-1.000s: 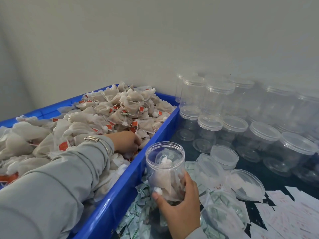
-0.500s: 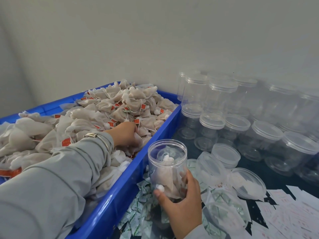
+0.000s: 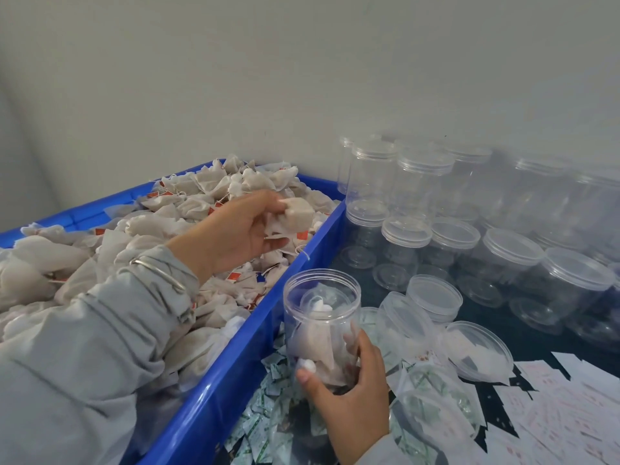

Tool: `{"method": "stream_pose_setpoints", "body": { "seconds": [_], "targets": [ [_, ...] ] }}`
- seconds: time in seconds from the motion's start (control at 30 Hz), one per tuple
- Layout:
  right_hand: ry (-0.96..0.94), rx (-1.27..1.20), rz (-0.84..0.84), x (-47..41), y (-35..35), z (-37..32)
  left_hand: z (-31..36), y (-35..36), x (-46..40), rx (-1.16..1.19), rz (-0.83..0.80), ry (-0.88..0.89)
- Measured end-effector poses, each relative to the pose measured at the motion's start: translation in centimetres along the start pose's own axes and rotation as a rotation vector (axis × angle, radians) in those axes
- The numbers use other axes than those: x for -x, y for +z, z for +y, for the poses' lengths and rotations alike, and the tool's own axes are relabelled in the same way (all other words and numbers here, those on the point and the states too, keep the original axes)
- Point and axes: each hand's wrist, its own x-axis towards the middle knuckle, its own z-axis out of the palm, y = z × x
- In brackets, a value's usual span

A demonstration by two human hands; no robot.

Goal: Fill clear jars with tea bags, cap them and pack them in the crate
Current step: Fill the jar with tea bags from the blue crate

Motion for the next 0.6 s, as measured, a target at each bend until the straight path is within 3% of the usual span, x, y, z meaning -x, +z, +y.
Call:
{"method": "stream_pose_setpoints", "body": {
  "seconds": [0.17,0.6],
  "targets": [
    [-0.027,0.033,0.008,-0.1,0.0,0.1,-0.5,1.9,0.9,-0.136,-0.247,0.059],
    [-0.025,-0.005,0.032,-0.1,-0.1,-0.1,-1.0,2.2,1.5,-0.42,-0.431,0.108]
  ]
}}
